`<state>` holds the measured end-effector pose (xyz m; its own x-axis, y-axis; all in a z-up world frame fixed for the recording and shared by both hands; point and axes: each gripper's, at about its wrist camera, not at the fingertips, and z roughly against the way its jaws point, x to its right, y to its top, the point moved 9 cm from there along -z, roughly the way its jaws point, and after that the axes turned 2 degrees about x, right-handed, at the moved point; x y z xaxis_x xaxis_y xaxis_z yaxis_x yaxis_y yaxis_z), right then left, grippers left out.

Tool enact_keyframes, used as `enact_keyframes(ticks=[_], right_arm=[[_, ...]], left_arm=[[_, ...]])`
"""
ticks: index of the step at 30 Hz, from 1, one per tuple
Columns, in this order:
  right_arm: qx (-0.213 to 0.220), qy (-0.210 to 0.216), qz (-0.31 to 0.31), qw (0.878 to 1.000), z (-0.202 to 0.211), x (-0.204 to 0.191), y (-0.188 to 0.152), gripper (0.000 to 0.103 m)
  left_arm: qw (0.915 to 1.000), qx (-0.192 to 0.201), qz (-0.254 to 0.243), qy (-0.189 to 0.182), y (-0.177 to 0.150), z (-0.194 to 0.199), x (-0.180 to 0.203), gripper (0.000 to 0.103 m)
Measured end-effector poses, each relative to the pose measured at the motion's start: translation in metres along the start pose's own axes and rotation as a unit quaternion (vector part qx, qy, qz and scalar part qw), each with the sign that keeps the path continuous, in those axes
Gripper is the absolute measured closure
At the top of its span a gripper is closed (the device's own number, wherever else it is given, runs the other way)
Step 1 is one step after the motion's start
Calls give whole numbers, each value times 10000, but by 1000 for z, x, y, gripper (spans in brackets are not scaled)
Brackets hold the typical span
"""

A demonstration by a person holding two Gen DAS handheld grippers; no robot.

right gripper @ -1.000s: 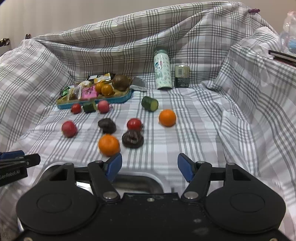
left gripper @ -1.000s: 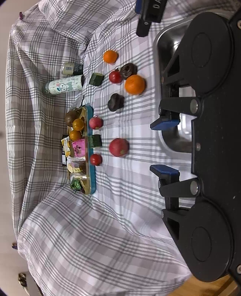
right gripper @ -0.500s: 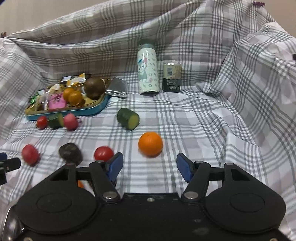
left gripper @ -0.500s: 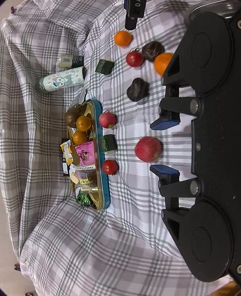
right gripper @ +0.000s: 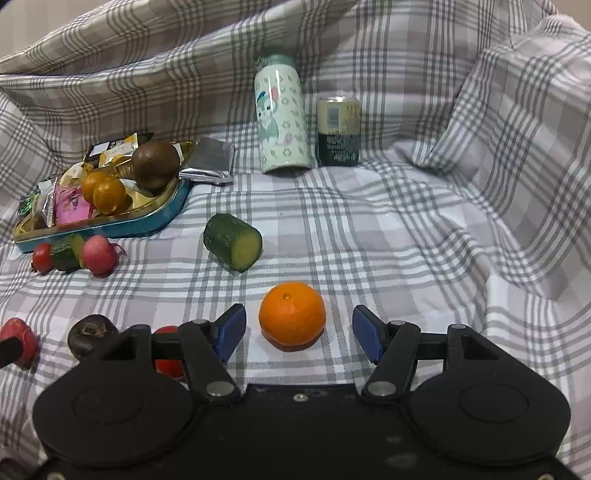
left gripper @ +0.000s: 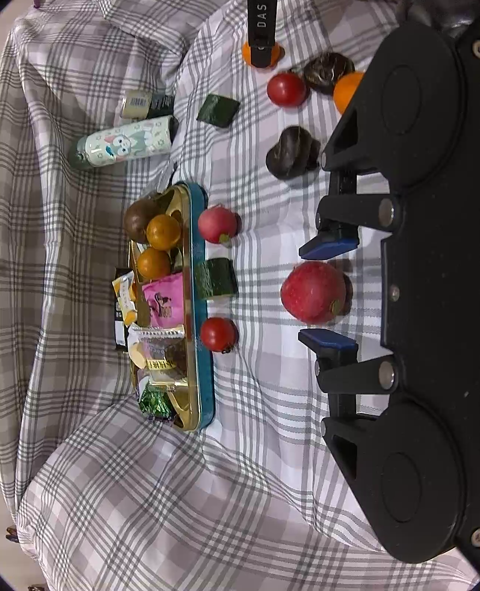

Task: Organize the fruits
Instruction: 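Grasp the red radish with the left tool while the right tool grasps an orange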

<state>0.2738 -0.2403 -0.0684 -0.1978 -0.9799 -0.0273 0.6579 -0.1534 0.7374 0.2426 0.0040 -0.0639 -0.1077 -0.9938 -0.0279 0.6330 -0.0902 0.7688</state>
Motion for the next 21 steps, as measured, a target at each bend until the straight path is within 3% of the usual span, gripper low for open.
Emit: enact_keyframes(ticks=[10,15,21], right_arm=[[-77,22,-18,10000,-10,-8,-3,38],[-88,-102,-61,9999,-14,-2,-3,61],[-45,-139,20,9999,-14,-3,-3,61]], left_arm=[[9999,-113,72,-39,-2,-14,3,53],[9996,-207,182,-75,-4,-19,1,53],[9989,-264,355,-127,-4,-22,-1,53]])
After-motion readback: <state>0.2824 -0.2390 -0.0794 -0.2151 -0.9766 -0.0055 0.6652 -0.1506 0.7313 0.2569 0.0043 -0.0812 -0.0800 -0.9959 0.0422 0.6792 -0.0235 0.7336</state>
